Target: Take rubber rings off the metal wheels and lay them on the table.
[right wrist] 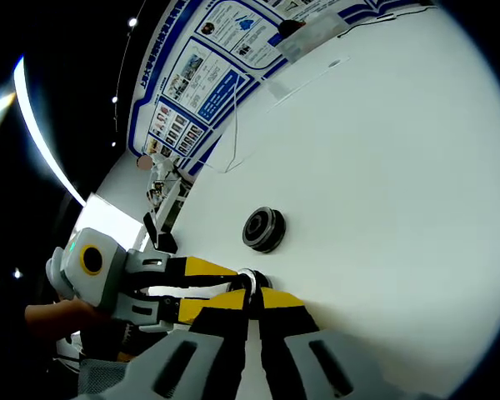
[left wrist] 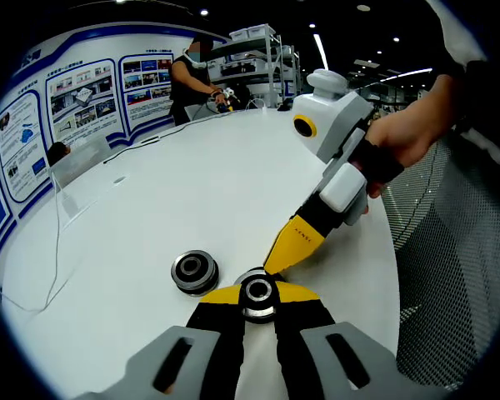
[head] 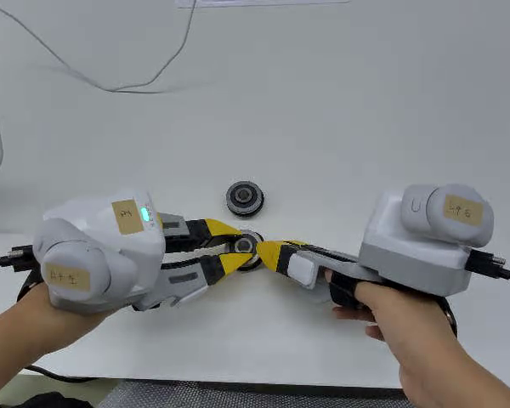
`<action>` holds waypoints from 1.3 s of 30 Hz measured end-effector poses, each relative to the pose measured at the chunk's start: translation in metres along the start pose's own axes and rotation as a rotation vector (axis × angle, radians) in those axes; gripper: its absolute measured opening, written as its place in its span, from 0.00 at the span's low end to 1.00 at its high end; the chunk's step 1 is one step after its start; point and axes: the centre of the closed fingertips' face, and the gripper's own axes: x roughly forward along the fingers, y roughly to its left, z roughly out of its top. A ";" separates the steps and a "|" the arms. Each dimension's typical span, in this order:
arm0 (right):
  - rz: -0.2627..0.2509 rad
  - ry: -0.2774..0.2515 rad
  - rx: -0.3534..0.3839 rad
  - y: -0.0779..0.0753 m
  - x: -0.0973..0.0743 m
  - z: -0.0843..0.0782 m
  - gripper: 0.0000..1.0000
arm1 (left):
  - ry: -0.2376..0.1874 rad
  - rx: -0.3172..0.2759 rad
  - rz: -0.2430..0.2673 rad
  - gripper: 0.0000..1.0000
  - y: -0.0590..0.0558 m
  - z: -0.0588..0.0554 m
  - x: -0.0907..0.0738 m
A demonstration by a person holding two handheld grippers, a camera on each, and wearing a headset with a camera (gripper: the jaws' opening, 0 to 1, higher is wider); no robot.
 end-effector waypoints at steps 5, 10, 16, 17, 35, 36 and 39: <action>-0.008 0.004 -0.009 -0.001 0.000 0.000 0.04 | 0.001 0.001 0.000 0.13 0.000 0.000 0.000; -0.008 0.005 -0.009 -0.001 0.000 0.000 0.04 | 0.001 0.001 0.000 0.13 0.000 0.000 0.000; -0.018 0.011 0.032 -0.003 0.000 0.000 0.04 | 0.001 0.003 -0.001 0.13 0.000 0.000 0.000; -0.018 0.011 0.028 -0.003 0.000 0.000 0.04 | 0.001 0.003 -0.001 0.13 0.000 0.000 0.000; -0.040 0.029 0.101 0.001 -0.002 0.001 0.00 | 0.002 -0.007 0.003 0.12 0.001 0.000 0.000; -0.038 0.029 0.111 0.002 -0.002 0.001 0.00 | 0.001 -0.008 0.003 0.12 0.001 0.000 0.000; -0.030 0.027 0.153 0.002 -0.002 0.001 0.00 | -0.002 -0.010 0.003 0.12 0.001 0.000 0.000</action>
